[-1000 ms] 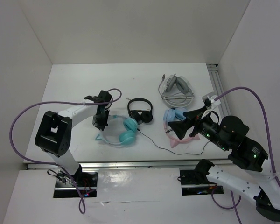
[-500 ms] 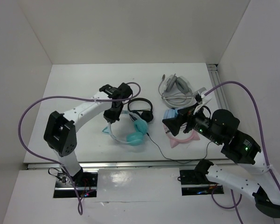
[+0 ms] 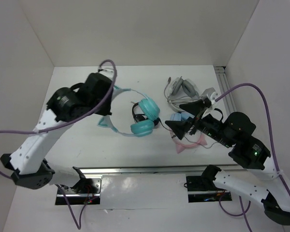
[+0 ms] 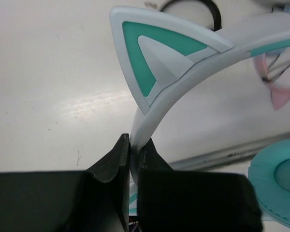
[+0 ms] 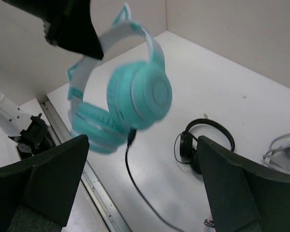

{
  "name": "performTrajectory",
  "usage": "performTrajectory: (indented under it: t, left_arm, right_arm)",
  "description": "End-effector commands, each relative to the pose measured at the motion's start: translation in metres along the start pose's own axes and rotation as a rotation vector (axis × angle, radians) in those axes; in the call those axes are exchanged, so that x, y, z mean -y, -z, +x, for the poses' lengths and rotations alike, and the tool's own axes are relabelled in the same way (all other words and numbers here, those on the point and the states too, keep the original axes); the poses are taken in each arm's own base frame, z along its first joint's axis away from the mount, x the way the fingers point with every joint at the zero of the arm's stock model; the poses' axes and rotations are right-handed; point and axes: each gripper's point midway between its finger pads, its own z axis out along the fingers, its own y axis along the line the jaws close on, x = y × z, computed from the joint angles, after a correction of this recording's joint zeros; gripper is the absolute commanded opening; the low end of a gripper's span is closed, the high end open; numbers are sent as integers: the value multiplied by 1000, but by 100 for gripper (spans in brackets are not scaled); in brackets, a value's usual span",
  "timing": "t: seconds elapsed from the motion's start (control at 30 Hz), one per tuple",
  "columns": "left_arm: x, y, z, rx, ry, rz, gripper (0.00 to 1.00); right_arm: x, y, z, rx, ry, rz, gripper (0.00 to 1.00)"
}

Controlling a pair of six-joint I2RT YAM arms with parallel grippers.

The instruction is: Wrap the headphones

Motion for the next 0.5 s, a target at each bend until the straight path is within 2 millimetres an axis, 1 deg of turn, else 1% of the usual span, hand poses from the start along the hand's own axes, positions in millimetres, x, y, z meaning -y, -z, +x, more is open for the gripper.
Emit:
performTrajectory:
  t: [0.0,0.03,0.07,0.1,0.13,0.17,0.2,0.23,0.27,0.3,0.33,0.37,0.4,0.43,0.47]
  left_arm:
    - [-36,43,-51,283,161,-56,0]
    - [-37,51,-62,322,178,-43,0]
    - [-42,57,-69,350,191,-45,0]
    - [-45,63,-74,372,195,-46,0]
    - [-49,62,-79,377,196,-59,0]
    - [-47,73,-90,412,198,-35,0]
    - [-52,74,-91,403,189,-53,0]
    - [-52,70,-94,391,192,-56,0]
    - [-53,82,-102,424,205,-44,0]
    - [-61,84,-105,430,222,-64,0]
    - [-62,85,-104,420,222,-61,0]
    - [-62,91,-109,433,230,-45,0]
    - [-66,93,-111,442,253,-51,0]
    - [-66,90,-107,424,247,-57,0]
    - [-70,91,-105,427,267,-65,0]
  right_arm:
    - [-9,-2,-31,160,119,-62,100]
    - [-9,-4,-30,167,148,-71,100]
    - [-7,-8,-22,160,160,-70,100]
    - [-7,-19,-18,143,176,-78,100]
    - [-6,-28,-8,117,190,-85,100]
    - [-5,-37,3,95,214,-93,100]
    - [-5,-44,10,87,223,-104,100]
    - [-3,-54,8,116,226,-95,100]
    - [2,-60,9,131,225,-68,100]
    - [7,-67,19,127,224,-54,100]
    - [9,-76,14,167,226,-40,100]
    - [17,-80,13,180,223,0,100]
    - [20,-85,10,194,222,20,100]
    - [24,-94,10,204,234,39,98]
    - [33,-97,9,210,232,76,98]
